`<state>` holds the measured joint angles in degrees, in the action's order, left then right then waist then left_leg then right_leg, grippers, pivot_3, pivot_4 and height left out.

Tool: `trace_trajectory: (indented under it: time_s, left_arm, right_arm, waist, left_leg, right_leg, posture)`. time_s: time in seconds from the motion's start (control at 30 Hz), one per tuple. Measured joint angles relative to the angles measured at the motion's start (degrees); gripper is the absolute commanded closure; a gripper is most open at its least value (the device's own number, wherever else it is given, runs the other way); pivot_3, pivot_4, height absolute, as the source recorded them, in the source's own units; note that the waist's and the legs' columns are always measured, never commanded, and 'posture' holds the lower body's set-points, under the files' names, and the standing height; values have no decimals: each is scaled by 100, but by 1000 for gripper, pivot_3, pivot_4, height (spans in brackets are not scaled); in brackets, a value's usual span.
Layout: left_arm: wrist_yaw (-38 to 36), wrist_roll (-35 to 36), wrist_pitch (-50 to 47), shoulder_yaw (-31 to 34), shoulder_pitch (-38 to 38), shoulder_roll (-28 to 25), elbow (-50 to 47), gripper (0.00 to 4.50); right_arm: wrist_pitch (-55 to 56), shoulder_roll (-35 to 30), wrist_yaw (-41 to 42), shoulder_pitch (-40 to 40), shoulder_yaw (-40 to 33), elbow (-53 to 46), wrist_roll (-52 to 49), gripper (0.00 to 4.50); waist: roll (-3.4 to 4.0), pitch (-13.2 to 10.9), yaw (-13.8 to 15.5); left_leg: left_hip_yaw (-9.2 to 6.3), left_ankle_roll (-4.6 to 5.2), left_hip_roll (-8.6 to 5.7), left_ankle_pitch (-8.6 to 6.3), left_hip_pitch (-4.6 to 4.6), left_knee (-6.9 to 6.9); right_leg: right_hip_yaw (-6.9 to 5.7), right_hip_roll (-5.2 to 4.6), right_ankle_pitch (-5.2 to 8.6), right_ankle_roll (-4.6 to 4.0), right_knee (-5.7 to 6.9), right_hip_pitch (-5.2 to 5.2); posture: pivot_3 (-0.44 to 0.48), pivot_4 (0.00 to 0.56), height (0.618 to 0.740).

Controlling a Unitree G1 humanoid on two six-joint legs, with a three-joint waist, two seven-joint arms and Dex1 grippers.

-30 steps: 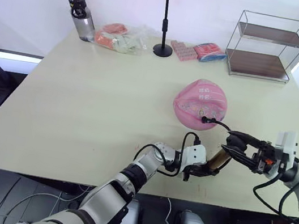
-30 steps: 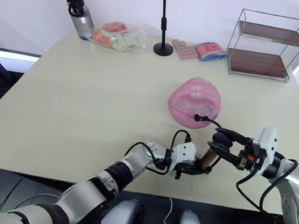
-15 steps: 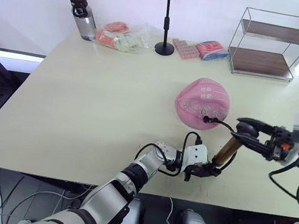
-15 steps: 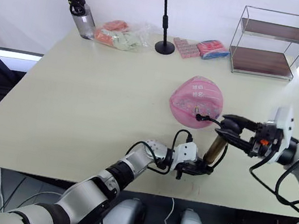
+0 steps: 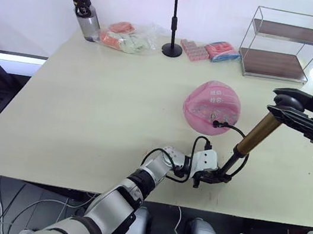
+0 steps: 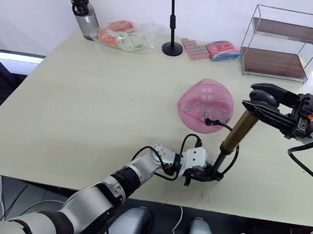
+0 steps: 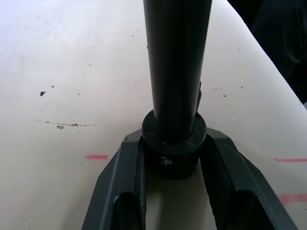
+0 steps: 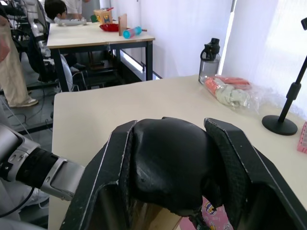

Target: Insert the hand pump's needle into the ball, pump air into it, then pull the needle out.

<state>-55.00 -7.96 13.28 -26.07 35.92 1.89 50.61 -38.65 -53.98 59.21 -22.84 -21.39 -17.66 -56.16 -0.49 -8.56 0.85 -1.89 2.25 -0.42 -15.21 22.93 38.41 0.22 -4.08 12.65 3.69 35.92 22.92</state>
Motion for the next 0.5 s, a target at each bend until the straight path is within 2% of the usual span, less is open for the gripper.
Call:
trace_trajectory:
  time_s: [0.1, 0.2, 0.4, 0.47, 0.5]
  left_arm:
    - [-3, -1, 0, 0, 2, 1, 7, 3386]
    - [-5, -9, -2, -12, -5, 11, 33, 3386]
    - [44, -35, -30, 13, -5, -20, 68, 3386]
    - [40, -35, -43, 11, -34, -13, 62, 3386]
    - [43, -35, -46, 12, -41, -10, 57, 3386]
  right_arm:
    - [8, -7, 15, 30, -2, -41, 12, 2834]
    - [339, 102, 69, 389, -54, -308, 223, 2834]
    - [1315, 759, 113, 1398, 357, -402, 1094, 2847]
    - [1770, 1177, 85, 1677, 590, -207, 1452, 2847]
    - [2079, 1386, 65, 1815, 802, -31, 1680, 2847]
  waist:
    - [0, -1, 0]
    - [-11, 5, 7]
    - [-32, 28, -16]
    - [-86, 64, -8]
    - [-85, 71, -7]
  left_leg:
    - [0, 2, 0, -1, 0, -2]
    - [-8, 3, 2, -2, -5, -3]
    - [-4, 3, 6, -2, -37, 2]
    - [-18, 3, 12, -2, -39, -1]
    - [-15, 2, 17, -2, -40, -1]
  right_leg:
    - [0, 0, 0, 0, 0, 1]
    - [-7, 4, 1, 0, -1, -7]
    - [-5, 9, 1, 1, 2, -29]
    - [-11, 30, 3, -4, 1, -36]
    - [-7, 30, 3, -4, 1, -37]
  posture:
    - [0, 150, 740]
    - [0, 150, 740]
    - [0, 150, 740]
    - [0, 150, 740]
    - [0, 150, 740]
